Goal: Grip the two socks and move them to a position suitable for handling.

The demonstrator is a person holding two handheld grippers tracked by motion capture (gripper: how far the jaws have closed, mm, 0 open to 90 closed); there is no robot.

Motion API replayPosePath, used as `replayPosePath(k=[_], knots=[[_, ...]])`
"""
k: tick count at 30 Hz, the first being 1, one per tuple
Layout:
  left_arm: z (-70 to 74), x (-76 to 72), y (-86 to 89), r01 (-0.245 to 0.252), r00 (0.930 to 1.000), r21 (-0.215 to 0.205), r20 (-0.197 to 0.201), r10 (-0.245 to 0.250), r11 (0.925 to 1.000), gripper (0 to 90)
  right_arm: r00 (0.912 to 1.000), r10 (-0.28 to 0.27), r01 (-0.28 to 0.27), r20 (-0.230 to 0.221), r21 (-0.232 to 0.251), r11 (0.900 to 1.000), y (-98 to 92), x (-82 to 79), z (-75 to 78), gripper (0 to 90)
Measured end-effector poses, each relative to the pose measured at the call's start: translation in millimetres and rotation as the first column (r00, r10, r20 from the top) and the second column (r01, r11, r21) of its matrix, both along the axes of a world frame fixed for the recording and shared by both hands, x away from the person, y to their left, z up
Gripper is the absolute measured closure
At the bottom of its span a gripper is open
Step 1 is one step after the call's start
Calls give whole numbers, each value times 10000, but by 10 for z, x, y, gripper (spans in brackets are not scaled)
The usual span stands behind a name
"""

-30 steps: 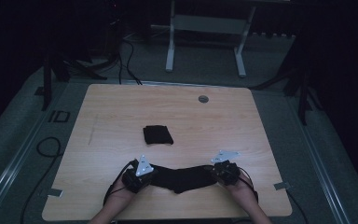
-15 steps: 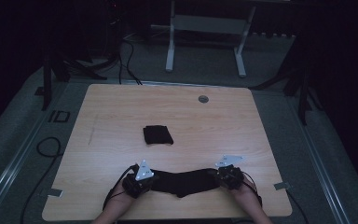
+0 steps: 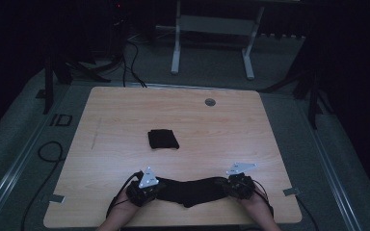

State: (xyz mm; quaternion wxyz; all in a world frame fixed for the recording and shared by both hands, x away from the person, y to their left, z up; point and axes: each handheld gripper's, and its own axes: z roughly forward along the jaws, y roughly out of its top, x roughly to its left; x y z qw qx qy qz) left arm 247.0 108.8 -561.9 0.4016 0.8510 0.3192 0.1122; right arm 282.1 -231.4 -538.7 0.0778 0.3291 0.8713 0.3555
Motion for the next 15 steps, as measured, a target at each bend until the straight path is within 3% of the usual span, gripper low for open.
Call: replayPosePath(k=[1,3,5,6,9,10,12,13,14,15], knots=[[77,-18,88,69,9992,-467,392,-51,9989,715,9987,192,-200,475,172,9997,42,28,168,742],[100,-21,164,164,9988,-905,464,-123,9958,699,9948,270,-293,982,223,9993,115,90,315,706],[103,-24,202,187,9987,-1037,490,-136,9944,644,9929,376,-405,1132,236,9989,164,139,380,680],[93,-27,269,69,9989,-1108,462,-18,9938,605,9867,550,-588,1527,203,9981,293,240,494,631],[71,-27,337,-80,9989,-1202,448,134,9927,519,9799,892,-951,1785,247,9952,545,438,621,569],[53,-21,393,-351,9983,-1247,420,406,9916,508,9778,996,-1050,1846,196,9943,642,509,645,554],[53,-21,393,-351,9983,-1247,420,406,9916,491,9771,1094,-1146,1826,182,9932,742,583,656,554],[45,-2,434,-653,9970,-1314,331,702,9892,491,9771,1094,-1146,1826,182,9932,742,583,656,540],[46,2,445,-724,9965,-1390,318,775,9876,476,9762,1247,-1279,1775,69,9918,1065,824,643,507],[47,7,451,-750,9963,-1407,321,802,9872,476,9762,1247,-1279,1775,69,9918,1065,824,643,507]])
